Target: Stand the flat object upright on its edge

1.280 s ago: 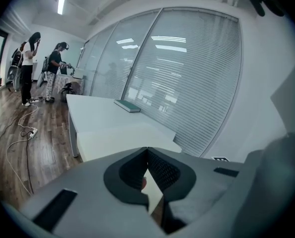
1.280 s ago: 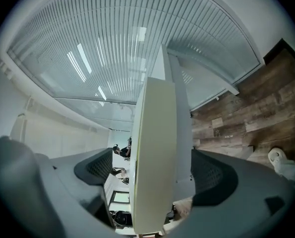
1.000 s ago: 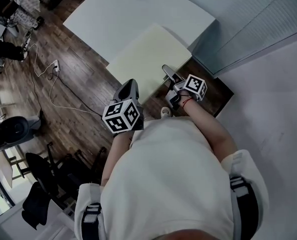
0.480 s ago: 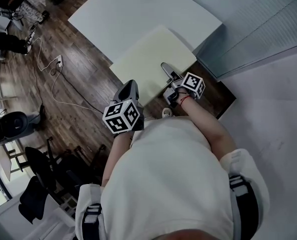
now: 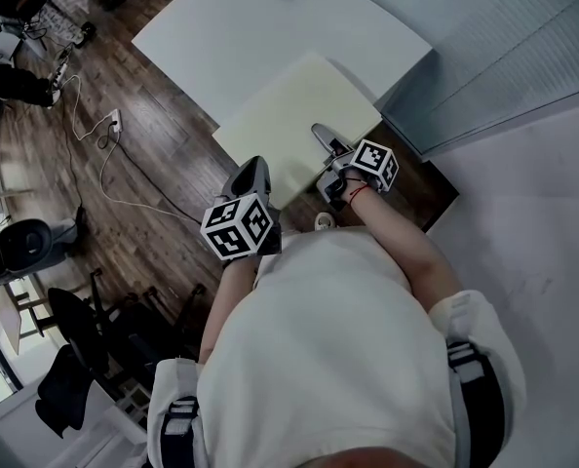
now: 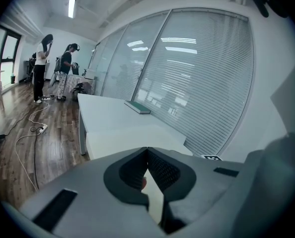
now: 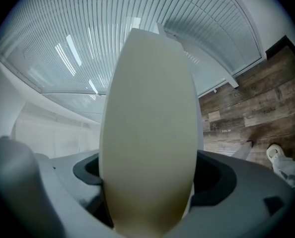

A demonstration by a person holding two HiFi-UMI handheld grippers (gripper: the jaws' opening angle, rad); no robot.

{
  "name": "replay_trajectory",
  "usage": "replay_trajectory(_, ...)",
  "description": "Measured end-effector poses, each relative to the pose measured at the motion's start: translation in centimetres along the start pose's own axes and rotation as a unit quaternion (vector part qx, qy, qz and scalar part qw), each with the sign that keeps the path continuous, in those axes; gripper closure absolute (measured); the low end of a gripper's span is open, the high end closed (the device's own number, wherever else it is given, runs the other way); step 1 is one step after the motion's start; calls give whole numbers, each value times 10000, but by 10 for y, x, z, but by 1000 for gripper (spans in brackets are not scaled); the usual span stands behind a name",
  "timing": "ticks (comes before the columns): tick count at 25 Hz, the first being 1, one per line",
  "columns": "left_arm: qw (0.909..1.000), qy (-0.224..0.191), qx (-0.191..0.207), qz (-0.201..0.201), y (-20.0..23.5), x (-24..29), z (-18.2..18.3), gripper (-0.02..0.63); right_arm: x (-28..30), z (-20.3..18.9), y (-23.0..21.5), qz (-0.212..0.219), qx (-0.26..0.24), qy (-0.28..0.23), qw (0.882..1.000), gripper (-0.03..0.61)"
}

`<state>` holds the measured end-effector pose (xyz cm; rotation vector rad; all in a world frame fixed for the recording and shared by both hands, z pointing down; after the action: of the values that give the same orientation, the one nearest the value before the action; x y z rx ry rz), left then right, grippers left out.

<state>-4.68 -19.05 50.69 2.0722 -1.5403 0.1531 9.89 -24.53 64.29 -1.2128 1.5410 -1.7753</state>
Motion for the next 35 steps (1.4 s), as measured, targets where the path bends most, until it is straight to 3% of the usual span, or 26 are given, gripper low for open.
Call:
replay_trajectory(9,10000,20,-28,30,-2,-6,-2,594,-3,2,2,-165,-67,36,9998,98)
replay_trajectory(15,9999,-4,-62,91,1,-12,-4,594,-10,4,1,-24,-14,25,10000,157)
replay_trajectory(35,9998,85,-47,-162,-7,-25,-22,594,-52,2,-10,306,220,-284,9989,216)
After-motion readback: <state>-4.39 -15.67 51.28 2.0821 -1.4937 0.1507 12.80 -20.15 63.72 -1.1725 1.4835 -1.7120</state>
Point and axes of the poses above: the fingertips, and each gripper's own axes: x forward along the fingers, y to its left, z out of its top, the point moved 1 cm from there along -x, backward along the fingers, and after that the axes turned 7 degrees about -y, right-handed, at the moved point
